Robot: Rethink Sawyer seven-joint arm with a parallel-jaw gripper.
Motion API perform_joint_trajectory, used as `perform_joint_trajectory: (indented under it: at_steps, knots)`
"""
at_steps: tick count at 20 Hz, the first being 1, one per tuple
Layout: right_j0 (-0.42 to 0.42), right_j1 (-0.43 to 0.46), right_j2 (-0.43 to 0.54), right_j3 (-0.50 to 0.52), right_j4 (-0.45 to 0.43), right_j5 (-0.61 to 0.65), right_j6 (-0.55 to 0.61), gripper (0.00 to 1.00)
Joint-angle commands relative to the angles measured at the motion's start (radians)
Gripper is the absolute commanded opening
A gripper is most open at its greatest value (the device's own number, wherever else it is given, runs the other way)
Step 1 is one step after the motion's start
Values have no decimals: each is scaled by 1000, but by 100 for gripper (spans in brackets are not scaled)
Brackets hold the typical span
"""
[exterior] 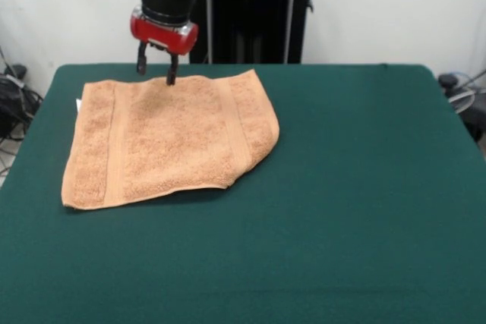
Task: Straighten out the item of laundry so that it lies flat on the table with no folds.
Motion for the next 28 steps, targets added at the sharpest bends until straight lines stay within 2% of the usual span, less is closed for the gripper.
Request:
perform_joint_trajectory:
  at_steps: [1,10,28]
  knots:
    - [7,41,91,0,44,26,127,100]
    - [15,60,116,-6,71,19,148,100]
    - [53,53,184,-3,195,-6,184,100]
